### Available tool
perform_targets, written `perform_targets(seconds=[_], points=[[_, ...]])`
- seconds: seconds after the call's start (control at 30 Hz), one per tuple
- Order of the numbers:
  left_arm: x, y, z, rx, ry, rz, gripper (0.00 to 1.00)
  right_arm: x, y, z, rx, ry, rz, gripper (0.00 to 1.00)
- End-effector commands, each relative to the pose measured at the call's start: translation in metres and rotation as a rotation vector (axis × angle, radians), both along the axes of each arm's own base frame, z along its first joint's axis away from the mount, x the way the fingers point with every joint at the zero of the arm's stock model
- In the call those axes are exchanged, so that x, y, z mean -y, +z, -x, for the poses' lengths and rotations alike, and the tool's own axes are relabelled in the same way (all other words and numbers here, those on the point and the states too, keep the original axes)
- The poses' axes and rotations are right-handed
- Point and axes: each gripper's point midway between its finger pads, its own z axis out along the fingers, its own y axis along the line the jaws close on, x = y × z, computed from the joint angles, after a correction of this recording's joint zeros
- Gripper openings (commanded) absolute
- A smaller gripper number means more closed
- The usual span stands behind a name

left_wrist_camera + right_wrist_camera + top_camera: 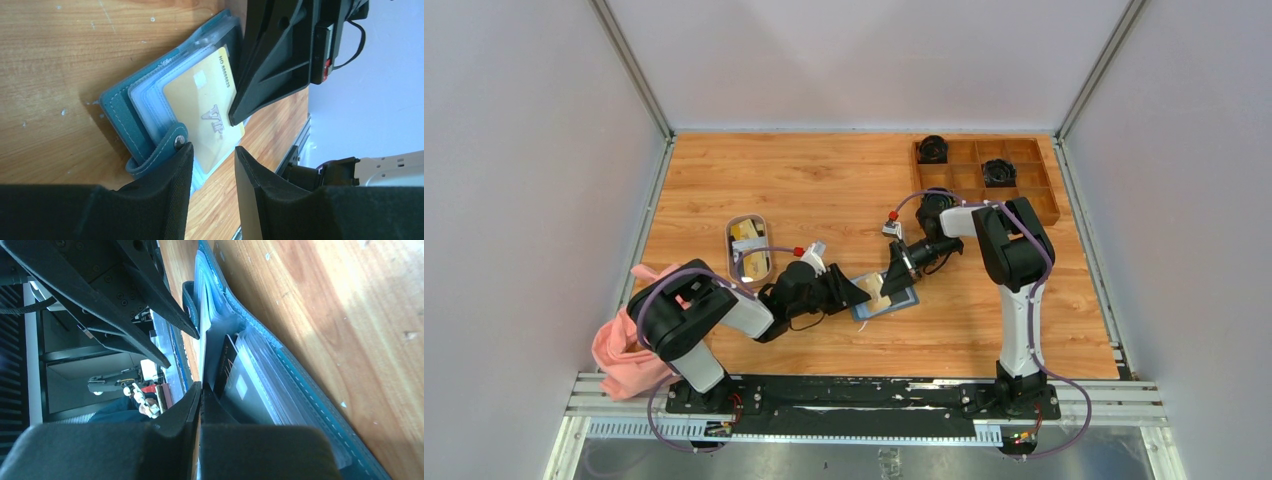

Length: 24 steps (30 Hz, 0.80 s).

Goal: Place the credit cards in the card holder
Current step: Insert the credit card into the card holder.

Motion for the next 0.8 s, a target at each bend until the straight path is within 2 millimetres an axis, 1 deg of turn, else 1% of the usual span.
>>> perform_targets(seconds=[0.0, 0.13, 0.4, 0.6, 0.77], points=[[-0.003, -0.006, -0.002, -0.006, 0.012, -0.002, 0.39, 0.001, 0.009, -0.005, -0.018, -0.014, -0.036, 0.0], [-0.008, -0.015, 0.0, -0.026, 0.022, -0.048, 0.39, 0.0, 0.009, -0.005, -0.023, -0.014, -0.04, 0.0], [-0.009, -0.026, 0.0, -0.054, 0.021, -0.075, 0.39, 0.0, 0.009, -0.005, -0.025, -0.014, -0.045, 0.0], [-0.003, -0.025, -0.001, -0.056, 0.005, -0.068, 0.39, -0.001, 0.008, -0.003, -0.038, -0.014, -0.047, 0.0], [0.003, -0.019, -0.003, -0.048, -0.008, -0.041, 0.4, -0.001, 0.006, -0.001, -0.048, -0.01, -0.043, 0.0]])
